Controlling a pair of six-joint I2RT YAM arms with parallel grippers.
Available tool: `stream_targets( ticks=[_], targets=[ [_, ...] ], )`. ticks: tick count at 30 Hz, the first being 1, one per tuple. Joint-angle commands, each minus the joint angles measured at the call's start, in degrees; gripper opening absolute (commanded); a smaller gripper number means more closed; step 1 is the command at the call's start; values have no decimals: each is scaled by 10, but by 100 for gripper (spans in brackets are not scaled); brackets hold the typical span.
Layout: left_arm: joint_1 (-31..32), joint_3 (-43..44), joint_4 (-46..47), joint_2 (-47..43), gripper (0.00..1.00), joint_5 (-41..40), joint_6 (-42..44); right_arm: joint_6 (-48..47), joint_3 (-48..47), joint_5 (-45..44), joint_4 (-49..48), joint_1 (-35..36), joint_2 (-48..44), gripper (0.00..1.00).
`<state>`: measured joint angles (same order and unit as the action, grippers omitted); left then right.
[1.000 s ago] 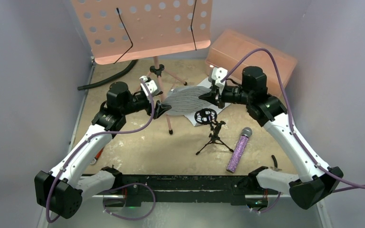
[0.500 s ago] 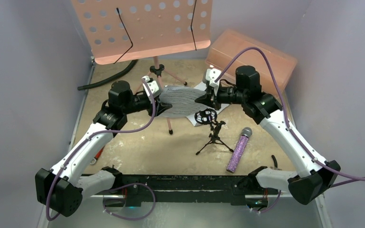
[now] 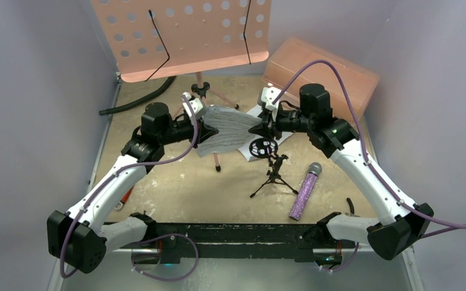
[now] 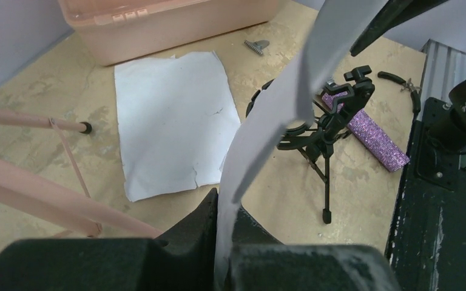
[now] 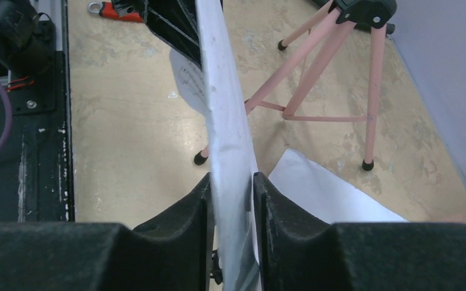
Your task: Set up the instrument practice props
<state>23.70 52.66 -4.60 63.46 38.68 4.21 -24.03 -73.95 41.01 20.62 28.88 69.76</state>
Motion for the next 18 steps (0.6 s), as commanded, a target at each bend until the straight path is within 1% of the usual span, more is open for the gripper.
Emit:
stream_targets(
  ticks=[1, 2, 3, 5, 6, 9, 11, 12, 13, 16, 18],
  targets=[
    [2, 17, 26, 9, 0, -17, -82, -1, -16, -18, -28, 3, -14, 35],
    [2, 15, 30, 9, 0, -17, -91, 1, -14, -22, -34, 4, -16, 39],
    [2, 14, 35, 8, 0, -18, -100, 3, -14, -27, -40, 3, -18, 45],
    [2, 9, 37, 6, 0, -17, -114, 8, -14, -38, -52, 3, -23, 55],
    [2, 6, 59, 4, 0, -17, -123, 9, -13, -43, -59, 3, -25, 60],
    [2, -9, 84, -4, 0, -18, -150, 16, -10, -57, -78, 3, -32, 75],
    [2, -18, 97, -10, 0, -18, -168, 21, -8, -66, -88, 3, -35, 80],
    [1, -22, 102, -13, 0, -21, -180, 27, -7, -69, -93, 3, -36, 87],
    [2, -25, 105, -17, 0, -21, -190, 36, -7, -74, -99, 3, -36, 97],
    [1, -32, 108, -30, 0, -20, -208, 60, -12, -95, -112, 3, -34, 98],
    [1, -36, 107, -42, 0, -20, -218, 85, -14, -126, -122, 4, -35, 98]
  ],
)
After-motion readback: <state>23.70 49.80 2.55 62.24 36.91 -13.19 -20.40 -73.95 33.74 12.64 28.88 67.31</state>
